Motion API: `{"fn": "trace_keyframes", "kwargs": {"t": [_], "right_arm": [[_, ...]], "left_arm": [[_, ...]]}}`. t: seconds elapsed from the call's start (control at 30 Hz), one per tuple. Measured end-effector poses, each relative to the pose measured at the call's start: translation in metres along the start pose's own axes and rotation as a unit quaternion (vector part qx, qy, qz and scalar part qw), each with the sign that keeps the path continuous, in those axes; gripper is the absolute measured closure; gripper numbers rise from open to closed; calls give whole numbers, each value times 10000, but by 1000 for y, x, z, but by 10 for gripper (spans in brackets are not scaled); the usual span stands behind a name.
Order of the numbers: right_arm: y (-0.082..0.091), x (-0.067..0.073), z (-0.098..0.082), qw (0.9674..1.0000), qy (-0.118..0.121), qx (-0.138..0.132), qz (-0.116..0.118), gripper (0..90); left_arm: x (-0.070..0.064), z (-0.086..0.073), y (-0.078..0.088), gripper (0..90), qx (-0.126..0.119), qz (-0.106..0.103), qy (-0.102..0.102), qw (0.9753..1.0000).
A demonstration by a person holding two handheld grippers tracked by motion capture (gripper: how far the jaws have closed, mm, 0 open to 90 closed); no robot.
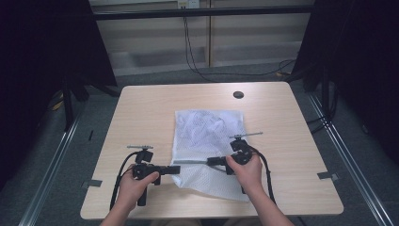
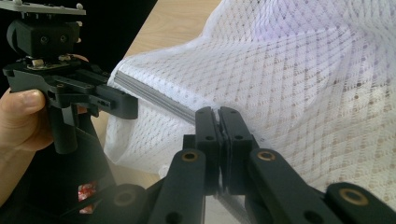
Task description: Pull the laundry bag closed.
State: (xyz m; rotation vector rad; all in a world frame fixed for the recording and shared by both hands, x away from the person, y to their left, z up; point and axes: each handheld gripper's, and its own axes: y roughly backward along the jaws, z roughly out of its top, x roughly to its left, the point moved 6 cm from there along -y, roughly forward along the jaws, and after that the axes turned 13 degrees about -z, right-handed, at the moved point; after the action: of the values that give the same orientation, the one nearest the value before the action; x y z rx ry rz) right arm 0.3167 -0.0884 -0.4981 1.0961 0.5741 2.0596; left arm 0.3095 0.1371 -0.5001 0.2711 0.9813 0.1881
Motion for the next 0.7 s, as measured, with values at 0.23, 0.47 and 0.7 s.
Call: {"fn": "trace_keyframes", "kwargs": {"t": [0.23, 0.47, 0.7], "right_arm": [[1, 0, 0, 10000, -3, -10, 11, 874], [2, 0, 1, 10000, -33, -16, 33, 873], [2, 0, 0, 10000, -27, 9, 59, 874]], "left_arm": [[0, 0, 0, 886, -16, 6, -39, 10000], [-1, 0, -1, 886, -32, -27, 29, 10000], [-1, 0, -1, 886, -39, -7, 49, 10000]]}}
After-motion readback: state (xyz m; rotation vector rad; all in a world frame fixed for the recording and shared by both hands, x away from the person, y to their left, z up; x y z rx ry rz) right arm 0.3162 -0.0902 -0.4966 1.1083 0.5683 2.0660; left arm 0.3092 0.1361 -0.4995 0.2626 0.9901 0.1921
